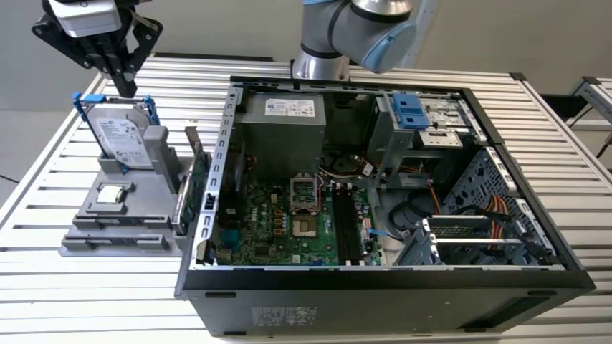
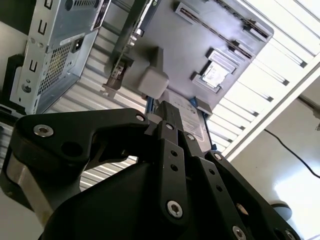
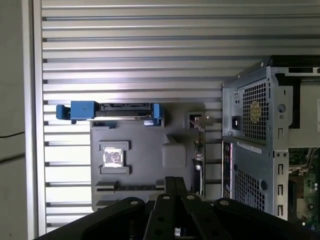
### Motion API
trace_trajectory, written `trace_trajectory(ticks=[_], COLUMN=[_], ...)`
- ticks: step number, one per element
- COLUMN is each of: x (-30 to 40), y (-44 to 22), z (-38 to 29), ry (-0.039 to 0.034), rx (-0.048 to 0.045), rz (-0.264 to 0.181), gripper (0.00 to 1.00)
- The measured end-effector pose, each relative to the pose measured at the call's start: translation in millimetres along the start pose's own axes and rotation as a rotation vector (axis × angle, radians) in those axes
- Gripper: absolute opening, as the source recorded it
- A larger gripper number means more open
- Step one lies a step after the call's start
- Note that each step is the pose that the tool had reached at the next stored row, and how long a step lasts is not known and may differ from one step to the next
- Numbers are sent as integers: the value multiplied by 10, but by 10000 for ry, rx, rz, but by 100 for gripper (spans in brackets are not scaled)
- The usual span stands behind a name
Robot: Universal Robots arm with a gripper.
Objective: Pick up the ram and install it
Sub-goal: 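Reach for the ram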
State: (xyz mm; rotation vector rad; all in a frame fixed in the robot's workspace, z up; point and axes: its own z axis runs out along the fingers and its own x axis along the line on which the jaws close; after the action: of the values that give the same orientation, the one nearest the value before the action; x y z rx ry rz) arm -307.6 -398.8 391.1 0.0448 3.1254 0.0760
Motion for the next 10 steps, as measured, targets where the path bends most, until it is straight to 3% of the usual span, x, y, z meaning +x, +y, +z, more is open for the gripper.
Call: trace_trajectory(ticks=[10], x=[86], y=[-3], z=[0], ry=[2], rx=[-1], rz=[-49], gripper=[0])
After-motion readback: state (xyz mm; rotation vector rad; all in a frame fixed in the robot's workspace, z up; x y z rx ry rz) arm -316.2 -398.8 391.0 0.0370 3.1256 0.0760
